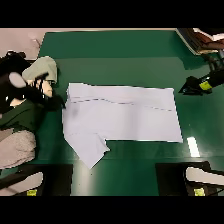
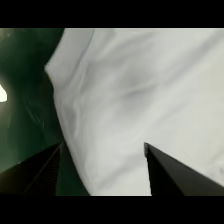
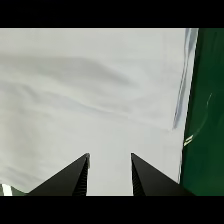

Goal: Fold the shirts.

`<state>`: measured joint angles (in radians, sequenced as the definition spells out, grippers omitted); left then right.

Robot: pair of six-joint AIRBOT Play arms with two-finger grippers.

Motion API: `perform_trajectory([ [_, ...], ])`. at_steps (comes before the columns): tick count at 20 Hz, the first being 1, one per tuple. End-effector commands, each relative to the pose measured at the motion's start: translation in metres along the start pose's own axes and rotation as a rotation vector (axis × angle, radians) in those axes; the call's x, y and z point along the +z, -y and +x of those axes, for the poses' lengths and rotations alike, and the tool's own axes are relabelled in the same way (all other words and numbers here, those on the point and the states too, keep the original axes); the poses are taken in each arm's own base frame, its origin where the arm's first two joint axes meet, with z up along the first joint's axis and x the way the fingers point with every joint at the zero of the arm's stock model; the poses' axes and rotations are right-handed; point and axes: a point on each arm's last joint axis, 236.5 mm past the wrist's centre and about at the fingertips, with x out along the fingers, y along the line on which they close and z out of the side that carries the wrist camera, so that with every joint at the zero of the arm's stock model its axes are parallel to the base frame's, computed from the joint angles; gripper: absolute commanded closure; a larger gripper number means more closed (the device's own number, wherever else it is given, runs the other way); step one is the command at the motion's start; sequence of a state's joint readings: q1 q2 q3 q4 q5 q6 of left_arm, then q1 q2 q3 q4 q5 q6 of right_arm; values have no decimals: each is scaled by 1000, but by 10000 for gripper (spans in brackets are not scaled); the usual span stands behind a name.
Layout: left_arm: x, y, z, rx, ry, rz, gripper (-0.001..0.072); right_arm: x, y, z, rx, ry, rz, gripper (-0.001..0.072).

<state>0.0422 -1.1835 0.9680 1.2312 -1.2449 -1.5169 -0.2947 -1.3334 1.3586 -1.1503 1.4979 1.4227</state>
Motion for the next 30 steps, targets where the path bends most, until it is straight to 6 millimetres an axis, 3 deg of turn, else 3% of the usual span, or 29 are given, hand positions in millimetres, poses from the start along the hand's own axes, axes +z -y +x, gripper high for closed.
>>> perform_trajectory([
  [1, -94, -8, 16, 26, -88, -81, 109, 0, -17, -31, -5, 98, -46, 395],
  [3, -137, 3, 32, -23, -138, -114, 109, 3, -21, -35, -7, 126, -59, 395],
  [6, -169, 22, 52, -85, -204, -113, 109, 3, -21, -35, -6, 125, -58, 396],
  [10, -165, 49, 68, -147, -143, -119, 109, 1, -22, -34, -5, 116, -59, 397],
  [15, -159, 63, 72, -165, -101, -116, 118, -6, -19, -34, -14, 87, -58, 399],
  [16, -158, 65, 71, -174, -97, -120, 346, -9, -18, -34, -16, 74, -65, 399],
  [18, -151, 67, 69, -179, -77, -115, 604, -16, -4, -34, -76, 41, -66, 399],
  [19, -148, 70, 66, -183, -69, -102, 683, -21, 10, -34, -132, 17, -64, 399],
  [20, -145, 73, 62, -188, -67, -91, 683, -28, 24, -33, -181, -6, -53, 399],
  [22, -141, 77, 54, -190, -61, -45, 683, -58, 52, -19, -207, -77, 21, 399],
  [24, -140, 80, 50, -193, -64, -14, 683, -101, 84, 4, -194, -160, 156, 389],
  [25, -139, 81, 49, -195, -62, -8, 683, -130, 100, 17, -175, -217, 246, 265],
  [26, -138, 81, 48, -196, -59, -8, 683, -157, 111, 29, -153, -273, 328, 188],
  [28, -137, 81, 48, -196, -56, -8, 683, -202, 119, 53, -75, -371, 483, 193],
  [30, -137, 81, 48, -196, -55, -9, 683, -218, 106, 75, 50, -386, 566, 270],
])
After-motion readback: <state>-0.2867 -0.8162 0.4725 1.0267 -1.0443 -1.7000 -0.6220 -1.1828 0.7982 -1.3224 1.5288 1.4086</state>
